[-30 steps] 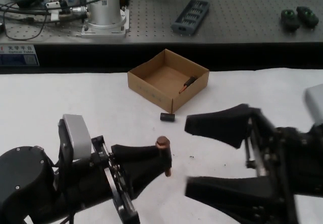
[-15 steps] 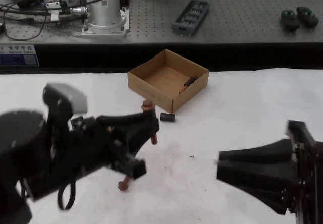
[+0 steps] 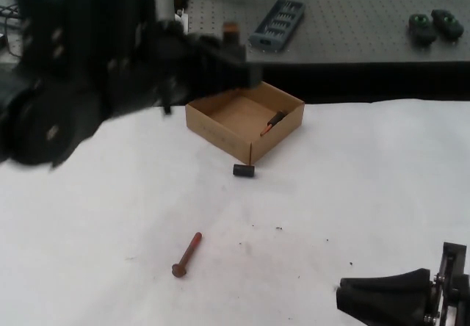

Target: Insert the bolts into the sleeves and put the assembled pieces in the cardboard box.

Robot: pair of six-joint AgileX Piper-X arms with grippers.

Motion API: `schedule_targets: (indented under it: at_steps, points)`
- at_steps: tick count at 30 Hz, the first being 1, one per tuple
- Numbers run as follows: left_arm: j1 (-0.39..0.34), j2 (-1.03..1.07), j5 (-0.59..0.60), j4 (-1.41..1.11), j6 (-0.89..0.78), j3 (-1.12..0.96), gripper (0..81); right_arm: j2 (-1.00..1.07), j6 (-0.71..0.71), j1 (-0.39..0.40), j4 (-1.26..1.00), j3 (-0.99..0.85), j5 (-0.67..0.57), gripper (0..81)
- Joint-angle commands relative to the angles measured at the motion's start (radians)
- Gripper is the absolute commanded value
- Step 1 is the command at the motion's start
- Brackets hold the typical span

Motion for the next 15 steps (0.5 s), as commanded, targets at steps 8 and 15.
schedule_targets:
  at_steps: [8,15]
  points:
    - [0.012,0.367,-0.014,0.176,0.009,-0.405,0.6,-0.026,0.025,-0.006,-0.142,0.030,-0.002,5.8]
    - [0.024,0.575,-0.134,0.284,0.066,-0.638,0.6,-0.026,0.011,-0.006,-0.142,0.030,0.001,5.8]
